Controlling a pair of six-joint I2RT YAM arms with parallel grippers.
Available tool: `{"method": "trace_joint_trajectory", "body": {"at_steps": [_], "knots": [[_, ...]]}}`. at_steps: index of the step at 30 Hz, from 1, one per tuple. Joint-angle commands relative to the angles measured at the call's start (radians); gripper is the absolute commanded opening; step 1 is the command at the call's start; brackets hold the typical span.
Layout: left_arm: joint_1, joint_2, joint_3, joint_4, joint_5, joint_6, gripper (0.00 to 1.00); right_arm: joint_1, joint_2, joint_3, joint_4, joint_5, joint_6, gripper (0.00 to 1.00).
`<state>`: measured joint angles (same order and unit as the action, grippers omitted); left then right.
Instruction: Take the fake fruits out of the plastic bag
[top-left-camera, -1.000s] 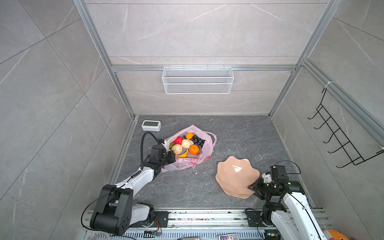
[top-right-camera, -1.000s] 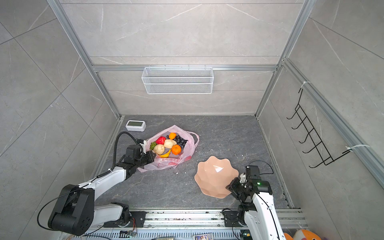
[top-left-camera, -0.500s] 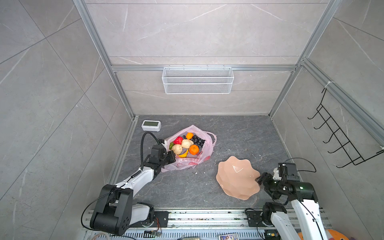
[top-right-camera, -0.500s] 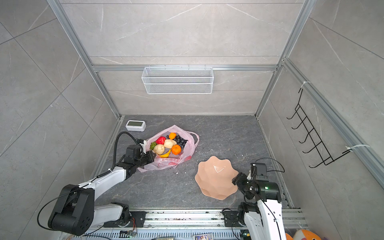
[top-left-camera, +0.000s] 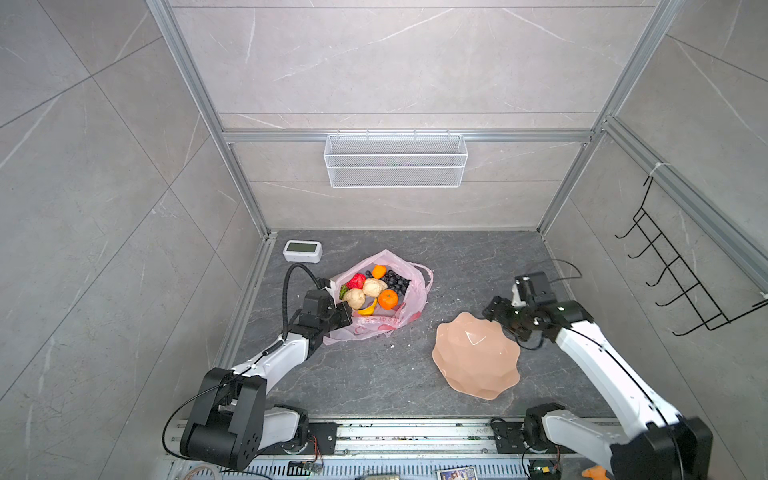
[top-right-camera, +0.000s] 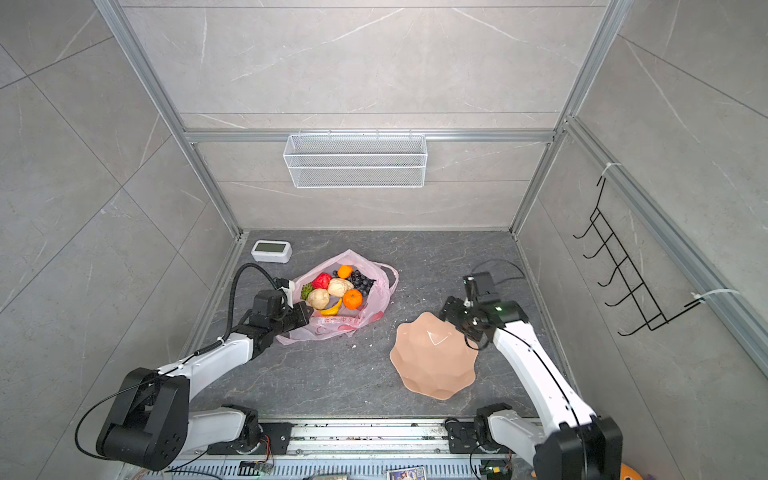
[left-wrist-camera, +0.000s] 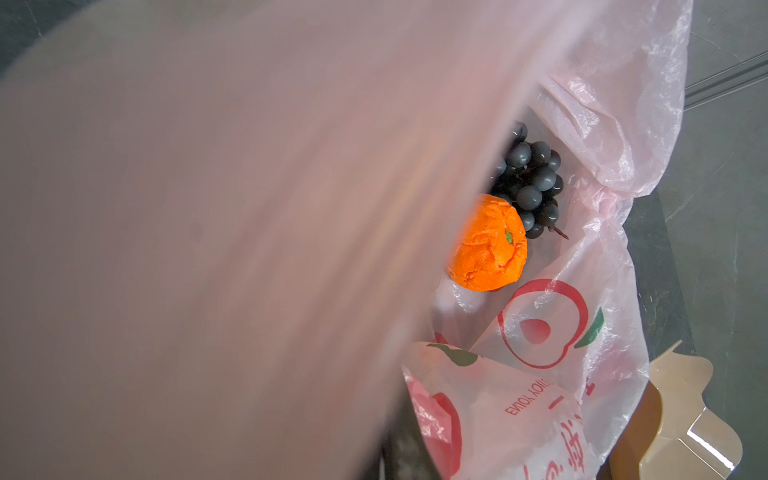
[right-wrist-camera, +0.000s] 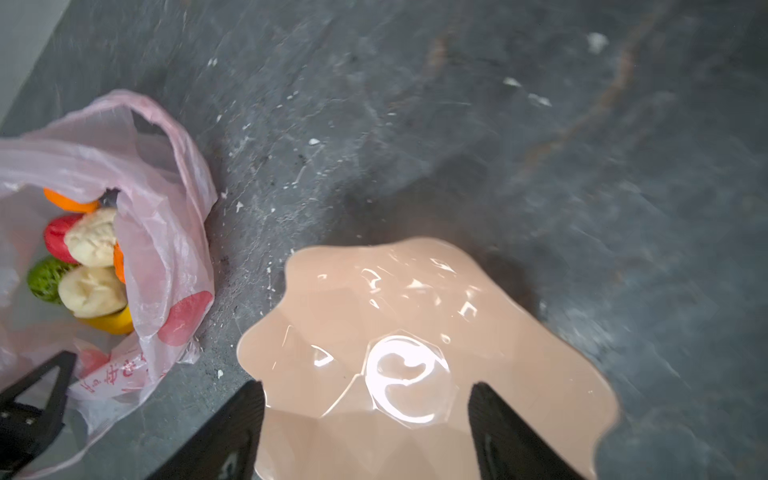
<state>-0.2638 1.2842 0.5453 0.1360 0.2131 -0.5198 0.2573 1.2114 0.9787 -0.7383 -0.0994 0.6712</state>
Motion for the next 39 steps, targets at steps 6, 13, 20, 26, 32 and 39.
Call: {"method": "trace_joint_trajectory", "body": {"at_steps": [6, 13, 20, 26, 32, 39], "knots": [[-0.008, -0.002, 0.031, -0.012, -0.003, 0.039, 0.00, 0.199, 0.458, 0.354, 0.223, 0.059, -0.183, 0.89], [-0.014, -0.008, 0.038, -0.033, -0.025, 0.048, 0.00, 0.279, 0.688, 0.580, 0.220, 0.055, -0.336, 0.92], [-0.016, -0.005, 0.038, -0.033, -0.024, 0.047, 0.00, 0.287, 0.858, 0.749, 0.166, 0.094, -0.388, 0.90], [-0.022, -0.016, 0.027, -0.010, -0.010, 0.045, 0.00, 0.285, 0.961, 0.875, 0.095, 0.156, -0.339, 0.75], [-0.087, 0.025, 0.051, 0.001, -0.012, 0.056, 0.00, 0.269, 0.906, 0.800, 0.146, 0.222, -0.279, 0.31], [-0.244, 0.117, 0.107, 0.049, -0.013, 0.069, 0.00, 0.140, 0.768, 0.594, 0.256, 0.143, -0.183, 0.17]]}}
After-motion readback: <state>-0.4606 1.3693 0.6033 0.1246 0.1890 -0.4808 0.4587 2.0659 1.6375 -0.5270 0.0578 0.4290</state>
